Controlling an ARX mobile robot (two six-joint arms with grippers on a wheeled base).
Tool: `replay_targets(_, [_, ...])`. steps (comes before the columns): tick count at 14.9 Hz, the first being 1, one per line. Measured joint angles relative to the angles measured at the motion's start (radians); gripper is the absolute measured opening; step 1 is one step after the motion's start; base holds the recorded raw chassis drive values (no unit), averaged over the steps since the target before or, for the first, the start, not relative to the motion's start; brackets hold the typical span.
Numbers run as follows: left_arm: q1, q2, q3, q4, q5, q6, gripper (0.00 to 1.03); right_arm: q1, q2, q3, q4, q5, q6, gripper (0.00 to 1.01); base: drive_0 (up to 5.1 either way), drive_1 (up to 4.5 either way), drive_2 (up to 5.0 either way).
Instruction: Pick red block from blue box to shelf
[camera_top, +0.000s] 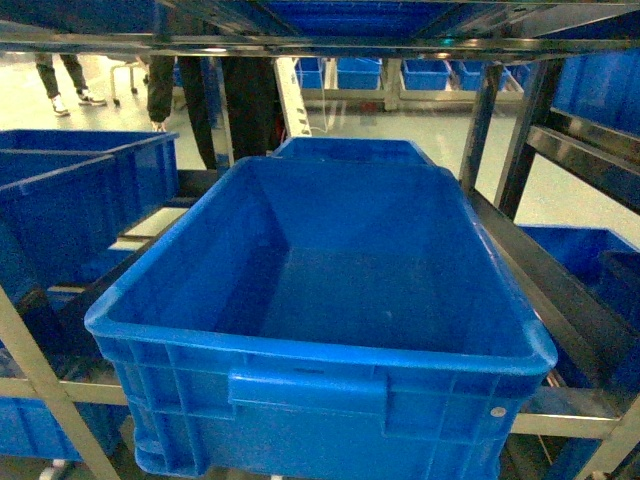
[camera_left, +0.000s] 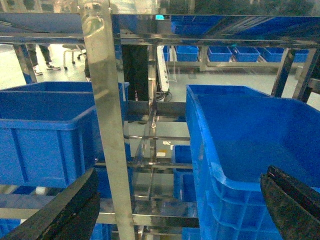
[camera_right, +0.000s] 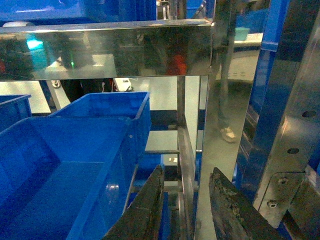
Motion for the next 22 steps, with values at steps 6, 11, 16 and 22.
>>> replay_targets(6, [0.0, 0.0, 0.0, 0.0, 0.0, 0.0, 0.98, 0.0, 0.0, 0.0, 0.0, 0.0, 0.0, 0.24, 0.0, 0.0, 0.0])
replay_targets(11, [0.0, 0.0, 0.0, 0.0, 0.0, 0.0, 0.98, 0.0, 0.0, 0.0, 0.0, 0.0, 0.0, 0.24, 0.0, 0.0, 0.0])
replay_targets(16, [0.0, 0.0, 0.0, 0.0, 0.0, 0.0, 0.98, 0.0, 0.0, 0.0, 0.0, 0.0, 0.0, 0.24, 0.0, 0.0, 0.0])
replay_targets(22, [0.0, 0.0, 0.0, 0.0, 0.0, 0.0, 0.98, 0.0, 0.0, 0.0, 0.0, 0.0, 0.0, 0.24, 0.0, 0.0, 0.0])
